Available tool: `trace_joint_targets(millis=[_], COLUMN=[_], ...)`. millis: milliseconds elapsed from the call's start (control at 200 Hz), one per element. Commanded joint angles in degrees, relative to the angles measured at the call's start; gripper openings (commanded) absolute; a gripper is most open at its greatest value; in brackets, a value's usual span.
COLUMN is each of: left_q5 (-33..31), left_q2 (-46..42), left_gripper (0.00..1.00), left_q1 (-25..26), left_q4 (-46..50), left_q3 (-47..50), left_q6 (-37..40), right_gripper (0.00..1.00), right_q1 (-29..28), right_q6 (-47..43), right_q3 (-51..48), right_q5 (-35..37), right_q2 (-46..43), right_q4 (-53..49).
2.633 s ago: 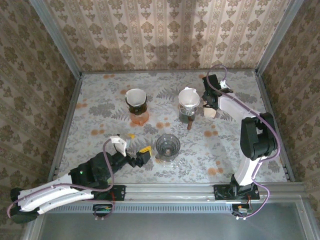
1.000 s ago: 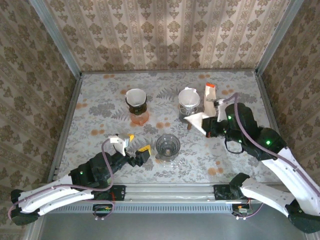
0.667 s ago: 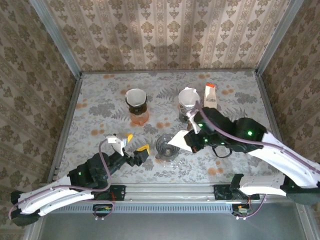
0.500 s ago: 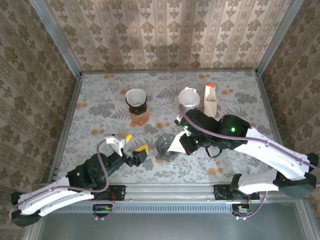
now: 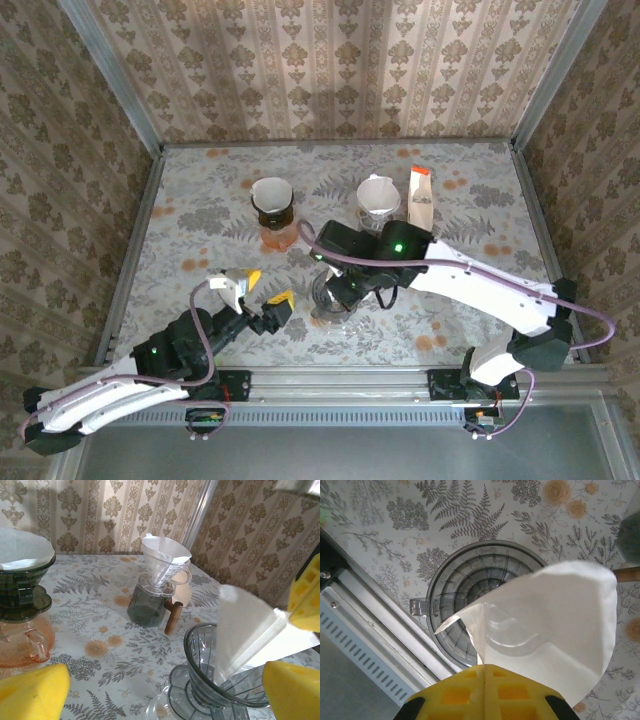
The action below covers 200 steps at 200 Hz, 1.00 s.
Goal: Place the coffee filter in the dripper
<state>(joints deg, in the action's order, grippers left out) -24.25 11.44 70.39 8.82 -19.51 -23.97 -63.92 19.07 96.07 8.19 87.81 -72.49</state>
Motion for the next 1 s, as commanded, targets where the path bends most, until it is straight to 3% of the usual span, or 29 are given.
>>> trace_joint_targets(millis=[0,995], left_q5=[0.4,0.8], left_q2=[-0.8,-0.7], left_gripper=[1.0,1.0], left_q1=[-0.4,-0.9], left_q4=[0.8,0.8], left_q3=[0.5,0.5], left_q6=[-1.0,-2.3], right_gripper=[0.0,0.0], right_q1=[-0.3,-0.2], right_q6=[-2.2,-0.5], right_q3=[1.9,-9.6], right_q5=[0.3,-6.0], right_q2=[1.0,2.9], right_q4=[-2.2,10.9])
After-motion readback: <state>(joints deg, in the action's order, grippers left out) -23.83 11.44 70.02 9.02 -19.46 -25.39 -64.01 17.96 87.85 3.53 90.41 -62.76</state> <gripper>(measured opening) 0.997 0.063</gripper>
